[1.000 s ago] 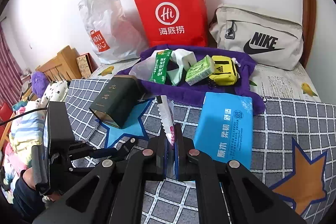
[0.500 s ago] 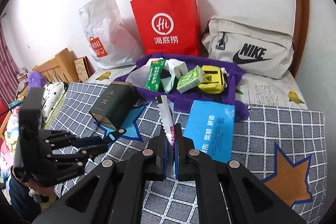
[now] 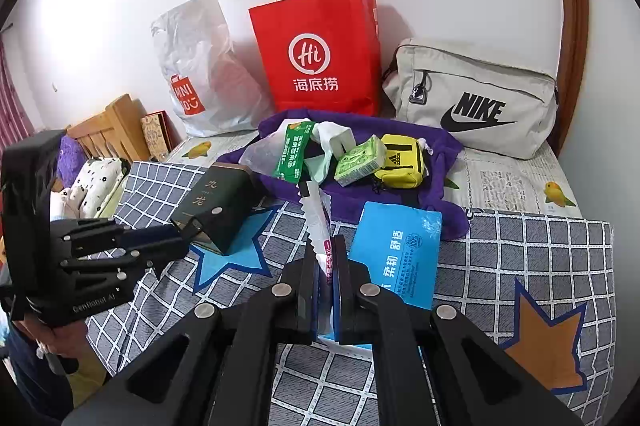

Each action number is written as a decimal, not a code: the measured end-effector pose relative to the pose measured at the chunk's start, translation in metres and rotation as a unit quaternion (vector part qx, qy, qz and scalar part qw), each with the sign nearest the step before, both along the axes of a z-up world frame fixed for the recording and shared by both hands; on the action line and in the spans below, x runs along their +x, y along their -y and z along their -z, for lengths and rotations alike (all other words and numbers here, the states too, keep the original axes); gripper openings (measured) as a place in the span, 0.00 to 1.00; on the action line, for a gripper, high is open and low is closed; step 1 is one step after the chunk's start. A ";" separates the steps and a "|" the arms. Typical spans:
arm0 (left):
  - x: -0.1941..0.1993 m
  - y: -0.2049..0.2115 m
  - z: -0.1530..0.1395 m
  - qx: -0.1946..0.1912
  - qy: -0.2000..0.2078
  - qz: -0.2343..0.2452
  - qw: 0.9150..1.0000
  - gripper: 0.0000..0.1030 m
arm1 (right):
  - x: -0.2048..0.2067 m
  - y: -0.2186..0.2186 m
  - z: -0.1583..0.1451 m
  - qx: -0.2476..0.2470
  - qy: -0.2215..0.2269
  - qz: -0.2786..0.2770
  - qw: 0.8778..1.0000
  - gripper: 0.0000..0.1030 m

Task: Organize soft objects
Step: 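Grasp the black watch strap with the left gripper and lift it, then carry the strap and snack packet in both grippers over the purple towel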

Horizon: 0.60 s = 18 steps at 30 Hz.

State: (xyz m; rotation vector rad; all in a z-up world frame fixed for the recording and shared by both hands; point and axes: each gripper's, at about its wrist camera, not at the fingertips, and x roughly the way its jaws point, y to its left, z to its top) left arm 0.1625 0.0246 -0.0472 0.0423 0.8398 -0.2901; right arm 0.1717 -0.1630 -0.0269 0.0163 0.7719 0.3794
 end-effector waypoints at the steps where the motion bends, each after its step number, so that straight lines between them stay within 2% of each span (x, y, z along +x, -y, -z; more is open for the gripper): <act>1: 0.001 -0.001 -0.001 0.000 0.001 -0.001 1.000 0.19 | 0.001 0.000 0.000 0.000 0.000 0.000 1.000 0.05; 12: 0.024 -0.014 -0.007 -0.014 -0.004 -0.023 1.000 0.19 | 0.021 -0.002 0.003 -0.001 -0.009 0.001 1.000 0.05; 18: 0.045 -0.018 -0.011 -0.024 -0.007 -0.019 1.000 0.19 | 0.040 0.000 0.004 -0.001 -0.012 0.007 1.000 0.05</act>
